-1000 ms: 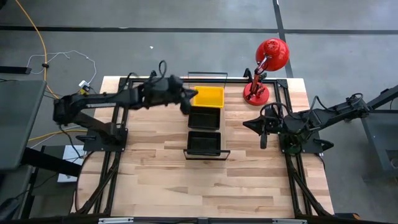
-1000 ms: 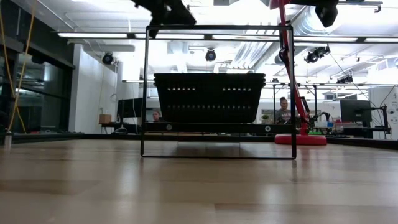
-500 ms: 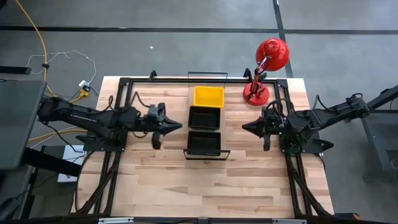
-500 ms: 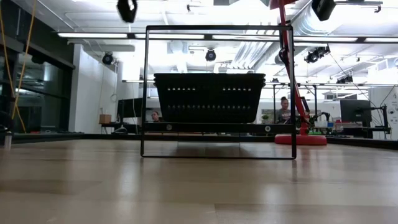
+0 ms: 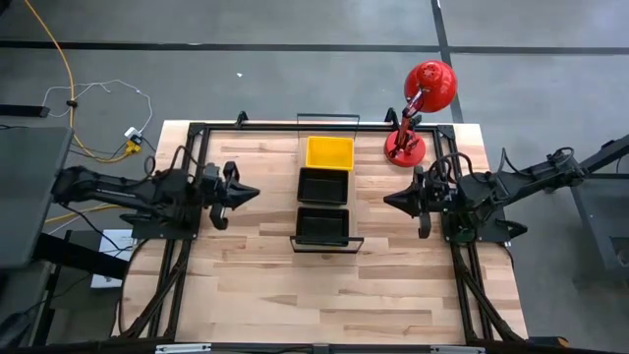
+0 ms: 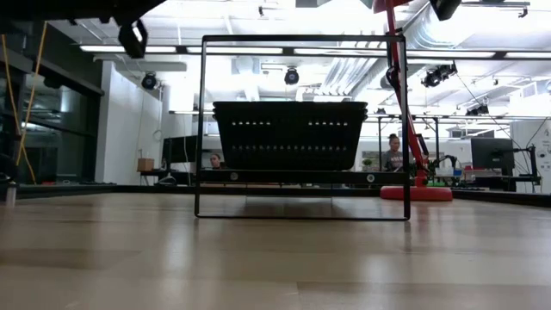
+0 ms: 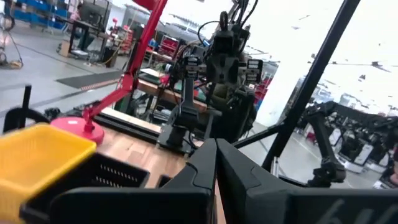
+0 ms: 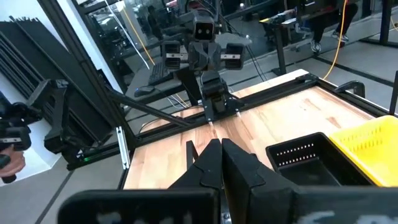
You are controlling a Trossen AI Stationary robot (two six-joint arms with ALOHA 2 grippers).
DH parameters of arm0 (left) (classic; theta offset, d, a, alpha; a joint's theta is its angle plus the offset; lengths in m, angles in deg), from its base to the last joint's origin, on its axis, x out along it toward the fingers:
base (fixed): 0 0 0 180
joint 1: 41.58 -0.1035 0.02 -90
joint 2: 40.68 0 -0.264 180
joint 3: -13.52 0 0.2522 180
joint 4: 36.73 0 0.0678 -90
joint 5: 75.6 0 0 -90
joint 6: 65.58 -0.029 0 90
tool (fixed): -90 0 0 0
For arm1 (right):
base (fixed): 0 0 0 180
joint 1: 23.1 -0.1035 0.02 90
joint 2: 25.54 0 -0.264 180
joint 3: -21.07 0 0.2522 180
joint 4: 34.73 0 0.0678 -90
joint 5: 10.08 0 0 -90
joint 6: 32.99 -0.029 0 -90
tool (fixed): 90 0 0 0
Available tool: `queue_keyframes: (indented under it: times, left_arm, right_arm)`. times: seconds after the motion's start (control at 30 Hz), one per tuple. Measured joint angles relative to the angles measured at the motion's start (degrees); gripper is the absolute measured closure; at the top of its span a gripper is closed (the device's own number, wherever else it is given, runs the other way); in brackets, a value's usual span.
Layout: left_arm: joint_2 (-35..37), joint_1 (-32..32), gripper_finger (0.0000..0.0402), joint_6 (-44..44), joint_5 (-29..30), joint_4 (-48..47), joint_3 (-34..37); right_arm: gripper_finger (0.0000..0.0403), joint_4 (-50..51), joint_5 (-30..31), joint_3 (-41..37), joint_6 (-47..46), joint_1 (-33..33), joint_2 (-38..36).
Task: Stack baskets on shelf by color
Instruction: Return to Home Position
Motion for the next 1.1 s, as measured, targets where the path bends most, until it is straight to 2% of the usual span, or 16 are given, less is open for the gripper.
queue_keyframes:
  times: [0.27, 0.47, 0.6, 0.9, 1.1]
  left_arm:
    - [4.4, 6.86, 0.0401, 1.32, 7.47, 4.02, 8.14]
    - [7.28, 7.03, 0.0401, 1.11, 8.3, 7.17, 14.44]
    - [9.98, 4.19, 0.0401, -1.27, 5.85, 7.15, 16.67]
    - [15.46, -4.84, 0.0401, 0.7, -3.88, 2.34, 18.19]
    - [16.86, -5.63, 0.0401, 1.77, -4.34, -3.79, 18.19]
  right_arm:
    - [0.0403, 0.31, -0.07, 0.0, 0.17, 0.0, -0.08]
    - [0.0403, 1.69, -3.22, 0.0, 0.17, 0.0, -0.08]
    - [0.0403, 2.17, -3.28, 0.0, 0.2, 0.0, -0.47]
    - [0.0403, 2.54, -2.27, 0.0, 1.7, 0.0, -5.04]
    - [0.0403, 3.51, -2.1, 0.0, 1.8, 0.0, -6.51]
